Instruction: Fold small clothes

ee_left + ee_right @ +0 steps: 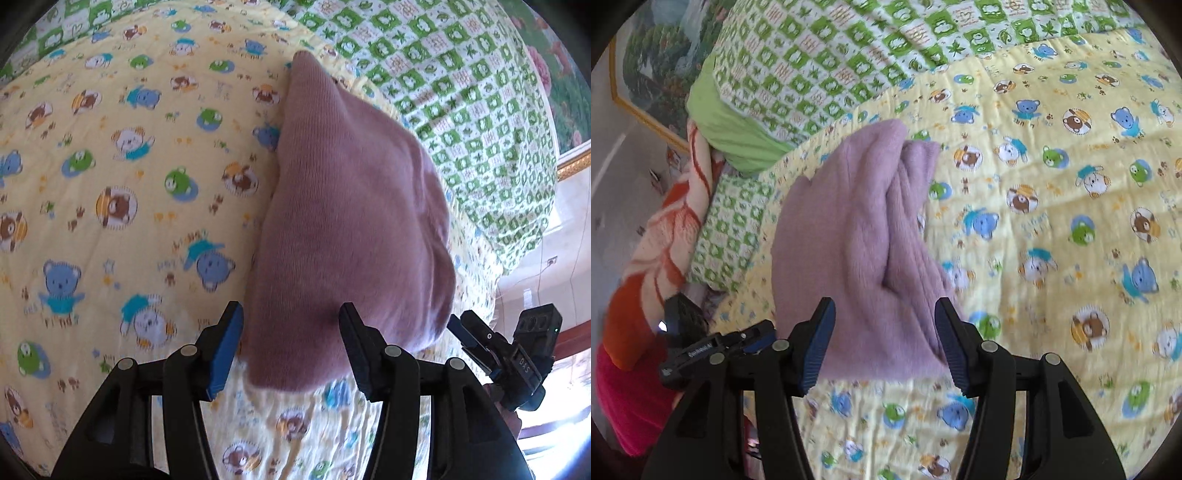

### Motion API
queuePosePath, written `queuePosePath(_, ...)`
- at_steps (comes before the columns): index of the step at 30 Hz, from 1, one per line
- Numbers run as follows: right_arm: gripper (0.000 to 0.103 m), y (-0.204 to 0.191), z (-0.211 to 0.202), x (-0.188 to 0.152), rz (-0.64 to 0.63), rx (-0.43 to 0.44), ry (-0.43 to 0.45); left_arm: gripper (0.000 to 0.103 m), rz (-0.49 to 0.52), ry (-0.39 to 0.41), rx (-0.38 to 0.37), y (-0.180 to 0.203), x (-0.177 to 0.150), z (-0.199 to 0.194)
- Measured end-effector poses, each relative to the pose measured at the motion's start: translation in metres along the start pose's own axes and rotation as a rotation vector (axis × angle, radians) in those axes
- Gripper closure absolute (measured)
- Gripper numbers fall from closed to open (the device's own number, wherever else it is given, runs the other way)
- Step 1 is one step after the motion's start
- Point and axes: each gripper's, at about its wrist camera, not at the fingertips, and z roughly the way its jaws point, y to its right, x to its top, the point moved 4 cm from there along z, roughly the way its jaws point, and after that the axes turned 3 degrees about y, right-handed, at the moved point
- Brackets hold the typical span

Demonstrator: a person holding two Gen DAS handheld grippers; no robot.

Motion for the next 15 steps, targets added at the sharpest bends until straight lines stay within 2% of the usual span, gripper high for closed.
queuePosePath(6, 0.051, 0.002, 0.016, -0.013, -0.060, -0.053, -0.031, 0.048, 0.006, -0.020, 0.040, -0.005, -0.013, 0.008)
queuePosePath(7, 0.055, 0.004, 0.018, -0.013, -0.060, -0.053, -0.033, 0.048, 0.010, -0.020, 0.062, -0.006, -0.013, 0.010)
queuePosePath(9, 0.077, 0.009, 0.028, -0.011, -0.067, -0.047, -0.058, 0.048, 0.025, -0.022, 0.114, -0.006, -0.015, 0.013)
queuePosePath(10, 0.091, 0.010, 0.032, -0.012, -0.073, -0.046, -0.076, 0.048, 0.028, -0.021, 0.126, -0.007, -0.015, 0.014)
queuePosePath(15, 0.093, 0.024, 0.037, -0.021, -0.085, -0.057, -0.130, 0.048, 0.038, -0.021, 0.205, -0.003, -0.020, 0.019)
